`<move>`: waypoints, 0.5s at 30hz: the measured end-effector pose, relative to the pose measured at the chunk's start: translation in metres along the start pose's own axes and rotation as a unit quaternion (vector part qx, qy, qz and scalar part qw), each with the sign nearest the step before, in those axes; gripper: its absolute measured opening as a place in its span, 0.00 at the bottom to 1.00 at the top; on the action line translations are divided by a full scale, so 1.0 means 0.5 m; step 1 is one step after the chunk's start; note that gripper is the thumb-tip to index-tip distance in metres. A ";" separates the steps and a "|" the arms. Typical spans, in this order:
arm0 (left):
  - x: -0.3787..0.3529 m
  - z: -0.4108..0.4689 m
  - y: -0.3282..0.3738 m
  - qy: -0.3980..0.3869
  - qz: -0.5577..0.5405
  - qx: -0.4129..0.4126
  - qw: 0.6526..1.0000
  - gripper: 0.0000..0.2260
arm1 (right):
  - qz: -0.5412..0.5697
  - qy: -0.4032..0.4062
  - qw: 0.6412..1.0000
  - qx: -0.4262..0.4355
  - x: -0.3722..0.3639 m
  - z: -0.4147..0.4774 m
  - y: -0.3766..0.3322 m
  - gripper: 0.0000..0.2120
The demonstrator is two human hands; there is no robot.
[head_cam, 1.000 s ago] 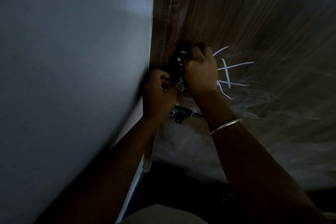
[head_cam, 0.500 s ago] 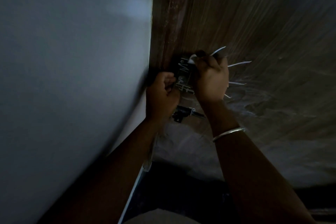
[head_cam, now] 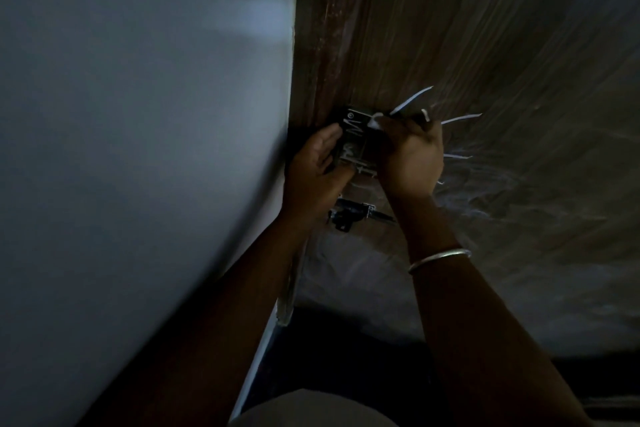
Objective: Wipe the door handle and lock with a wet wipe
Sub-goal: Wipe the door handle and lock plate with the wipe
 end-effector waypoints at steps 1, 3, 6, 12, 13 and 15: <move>0.000 0.001 -0.003 -0.004 0.000 -0.001 1.000 0.27 | 0.026 -0.005 1.000 -0.012 0.000 -0.003 0.002 0.08; 0.000 0.003 -0.009 -0.008 0.003 -0.001 1.000 0.28 | 0.100 -0.025 0.993 -0.061 -0.008 0.000 0.007 0.09; 0.000 0.004 -0.012 -0.003 0.000 -0.003 1.000 0.28 | 0.185 -0.017 0.977 -0.106 -0.011 0.012 0.003 0.11; 0.000 0.003 -0.007 0.003 -0.005 -0.012 1.000 0.27 | 0.210 -0.030 0.964 -0.163 -0.016 0.002 -0.003 0.11; 0.000 0.002 -0.009 0.003 -0.004 -0.013 1.000 0.27 | 0.196 -0.055 0.963 -0.179 -0.022 -0.001 -0.001 0.12; 0.001 0.000 -0.015 0.005 0.001 -0.012 1.000 0.27 | 0.168 -0.102 0.959 -0.204 -0.029 -0.005 0.004 0.12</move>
Point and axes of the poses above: each hand's wrist, its own z-axis towards the middle knuckle, its own x-axis out of the back of the hand, y = z × x, the point moved 4 cm from there along z, towards the middle knuckle, and after that the axes turned 12 degrees about -y, right-handed, at the moved point
